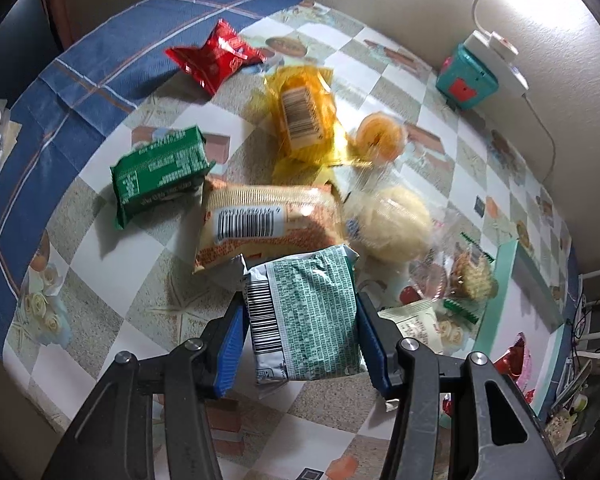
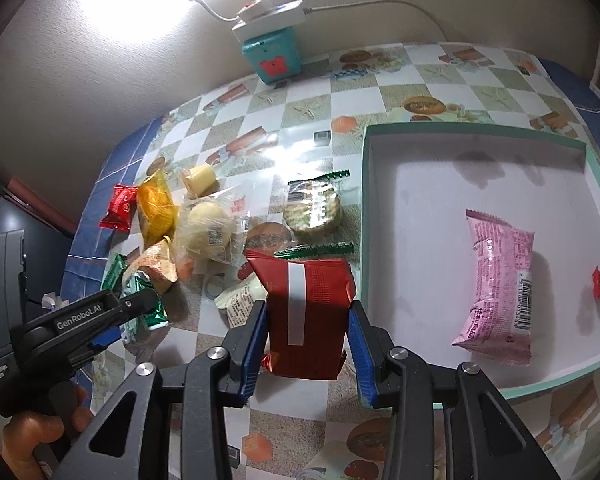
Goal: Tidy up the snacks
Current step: 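Carry the red box and green-and-white bag into the tray and open both tools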
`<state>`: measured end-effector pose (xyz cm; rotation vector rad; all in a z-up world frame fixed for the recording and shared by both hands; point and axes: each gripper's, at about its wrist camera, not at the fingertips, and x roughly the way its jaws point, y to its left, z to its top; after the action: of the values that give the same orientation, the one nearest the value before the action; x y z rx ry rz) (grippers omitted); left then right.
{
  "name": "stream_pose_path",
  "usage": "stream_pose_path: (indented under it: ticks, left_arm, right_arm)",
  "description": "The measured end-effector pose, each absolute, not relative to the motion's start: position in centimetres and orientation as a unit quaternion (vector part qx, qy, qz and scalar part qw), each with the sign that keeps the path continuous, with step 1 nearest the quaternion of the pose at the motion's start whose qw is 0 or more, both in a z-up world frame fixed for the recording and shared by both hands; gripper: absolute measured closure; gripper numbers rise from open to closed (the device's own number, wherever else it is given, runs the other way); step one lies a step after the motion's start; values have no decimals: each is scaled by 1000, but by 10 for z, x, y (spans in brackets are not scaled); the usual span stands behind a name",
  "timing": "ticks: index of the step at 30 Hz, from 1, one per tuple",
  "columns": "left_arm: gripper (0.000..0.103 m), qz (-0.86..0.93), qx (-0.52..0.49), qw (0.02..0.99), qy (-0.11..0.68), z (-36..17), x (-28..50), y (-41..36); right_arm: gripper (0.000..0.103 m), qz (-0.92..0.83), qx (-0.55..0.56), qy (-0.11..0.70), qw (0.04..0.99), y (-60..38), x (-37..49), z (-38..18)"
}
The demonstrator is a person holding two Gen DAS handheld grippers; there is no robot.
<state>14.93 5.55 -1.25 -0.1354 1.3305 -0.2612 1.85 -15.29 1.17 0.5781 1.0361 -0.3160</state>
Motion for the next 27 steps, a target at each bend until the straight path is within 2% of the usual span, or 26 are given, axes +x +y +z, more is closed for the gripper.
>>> stream_pose_path:
  ticks: [13,27]
  left_arm:
    - [49,-165,-49,803,571,31,135,19]
    - [49,-256,41,815,518,65,101,-107]
  right_arm:
    - [61,-183,283,453,826,-187,-3,38]
    - [61,-274,334,421,798,-280,-55,46]
